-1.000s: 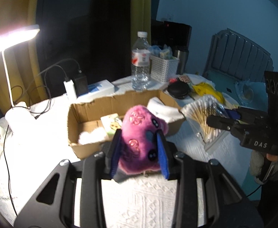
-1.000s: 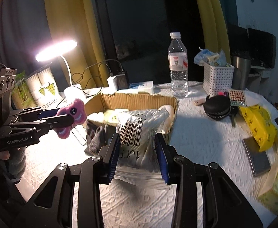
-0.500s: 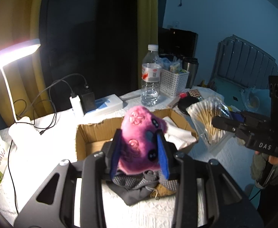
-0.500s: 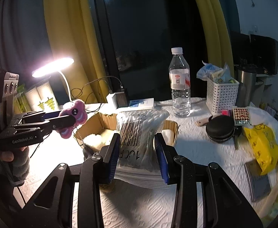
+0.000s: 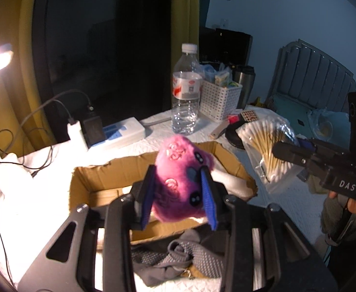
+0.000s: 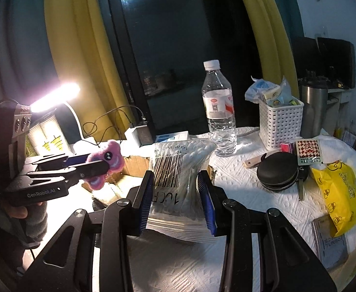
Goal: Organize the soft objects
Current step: 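Carry the swab bag and pink plush over the cardboard box, then open both grippers to drop the swab bag and pink plush into the box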
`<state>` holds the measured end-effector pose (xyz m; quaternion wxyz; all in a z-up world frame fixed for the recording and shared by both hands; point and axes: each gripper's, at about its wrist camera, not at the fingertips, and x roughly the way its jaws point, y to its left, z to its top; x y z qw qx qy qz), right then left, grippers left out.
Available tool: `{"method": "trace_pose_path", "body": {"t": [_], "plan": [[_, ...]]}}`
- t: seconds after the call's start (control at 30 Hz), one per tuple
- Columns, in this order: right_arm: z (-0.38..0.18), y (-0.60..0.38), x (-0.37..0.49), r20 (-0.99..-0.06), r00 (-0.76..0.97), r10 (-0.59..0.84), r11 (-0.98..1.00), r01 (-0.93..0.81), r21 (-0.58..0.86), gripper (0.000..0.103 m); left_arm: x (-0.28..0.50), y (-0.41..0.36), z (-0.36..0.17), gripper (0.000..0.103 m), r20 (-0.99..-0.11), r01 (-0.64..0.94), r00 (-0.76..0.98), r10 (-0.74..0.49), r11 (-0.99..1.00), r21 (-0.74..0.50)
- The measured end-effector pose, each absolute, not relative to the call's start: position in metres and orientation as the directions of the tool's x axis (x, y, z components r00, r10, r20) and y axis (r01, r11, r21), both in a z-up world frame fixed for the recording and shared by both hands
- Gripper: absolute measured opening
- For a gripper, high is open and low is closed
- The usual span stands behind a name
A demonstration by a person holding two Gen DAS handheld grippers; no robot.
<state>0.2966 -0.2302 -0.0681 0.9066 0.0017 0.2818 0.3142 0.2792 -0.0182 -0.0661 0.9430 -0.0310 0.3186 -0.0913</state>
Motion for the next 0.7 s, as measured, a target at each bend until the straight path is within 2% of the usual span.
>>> {"method": "trace_pose_path", "body": {"t": [0.23, 0.33, 0.53, 0.57, 0.6, 0.63, 0.7], "plan": [[-0.074, -0.230, 0.309, -0.519, 0.636, 0.571, 0.803, -0.565, 0.190, 0.039, 0.295, -0.026, -0.080, 0.041, -0.630, 0.161, 0.751, -0.199, 0.980, -0.117], [-0.075, -0.225, 0.313, -0.521, 0.631, 0.574, 0.800, -0.569, 0.191, 0.039, 0.296, -0.024, -0.083, 0.065, -0.633, 0.156, 0.748, -0.197, 0.980, -0.121], [-0.079, -0.210, 0.321, -0.532, 0.623, 0.574, 0.798, -0.571, 0.193, 0.040, 0.292, -0.014, -0.082, 0.068, -0.625, 0.144, 0.755, -0.200, 0.980, -0.139], [-0.080, -0.208, 0.322, -0.536, 0.625, 0.568, 0.802, -0.567, 0.189, 0.043, 0.290, -0.012, -0.083, 0.068, -0.624, 0.141, 0.756, -0.198, 0.980, -0.140], [-0.080, -0.206, 0.322, -0.537, 0.630, 0.561, 0.806, -0.563, 0.182, 0.055, 0.289, -0.010, -0.082, 0.068, -0.623, 0.138, 0.757, -0.196, 0.980, -0.140], [-0.080, -0.204, 0.323, -0.540, 0.632, 0.556, 0.809, -0.560, 0.178, 0.060, 0.288, -0.008, -0.082, 0.068, -0.622, 0.134, 0.759, -0.193, 0.981, -0.141], [-0.080, -0.202, 0.321, -0.540, 0.637, 0.550, 0.813, -0.555, 0.173, 0.062, 0.284, -0.003, -0.081, 0.068, -0.617, 0.129, 0.764, -0.190, 0.981, -0.143]]}}
